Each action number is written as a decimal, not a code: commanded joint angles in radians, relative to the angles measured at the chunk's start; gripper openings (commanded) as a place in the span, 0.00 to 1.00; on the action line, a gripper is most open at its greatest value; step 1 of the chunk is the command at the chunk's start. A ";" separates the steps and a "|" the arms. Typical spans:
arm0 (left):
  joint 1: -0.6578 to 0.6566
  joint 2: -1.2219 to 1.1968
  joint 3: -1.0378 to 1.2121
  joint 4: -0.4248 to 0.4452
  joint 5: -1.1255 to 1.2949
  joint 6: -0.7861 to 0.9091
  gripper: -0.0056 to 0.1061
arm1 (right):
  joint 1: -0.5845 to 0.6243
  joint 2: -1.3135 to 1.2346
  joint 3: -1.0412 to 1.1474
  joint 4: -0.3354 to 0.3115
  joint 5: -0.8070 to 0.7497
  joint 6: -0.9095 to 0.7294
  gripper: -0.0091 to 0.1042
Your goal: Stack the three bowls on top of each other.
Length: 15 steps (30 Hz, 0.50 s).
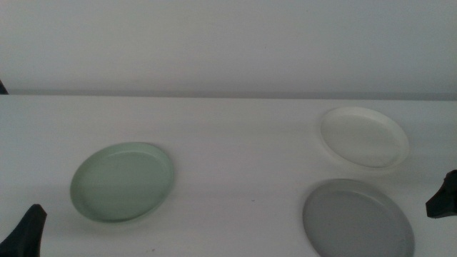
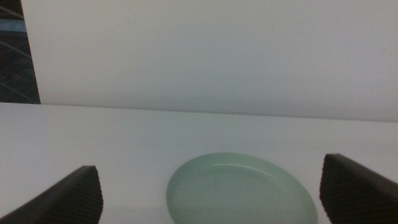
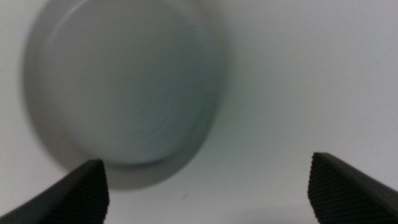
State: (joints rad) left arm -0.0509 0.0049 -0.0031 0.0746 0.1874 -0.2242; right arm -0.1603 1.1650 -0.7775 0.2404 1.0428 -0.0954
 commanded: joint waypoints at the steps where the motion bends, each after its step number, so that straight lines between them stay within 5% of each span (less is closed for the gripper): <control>1: 0.002 -0.042 0.041 -0.004 -0.018 -0.010 0.89 | -0.040 0.091 -0.014 -0.017 -0.043 -0.027 0.80; 9: 0.002 -0.042 0.041 -0.004 -0.018 -0.010 0.89 | -0.049 0.308 -0.014 0.026 -0.257 -0.112 0.65; 15: 0.002 -0.042 0.041 -0.004 -0.018 -0.010 0.89 | -0.047 0.448 -0.014 0.214 -0.306 -0.292 0.61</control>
State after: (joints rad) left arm -0.0509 0.0049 -0.0031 0.0746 0.1874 -0.2242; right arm -0.2022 1.5784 -0.7860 0.3963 0.7598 -0.3227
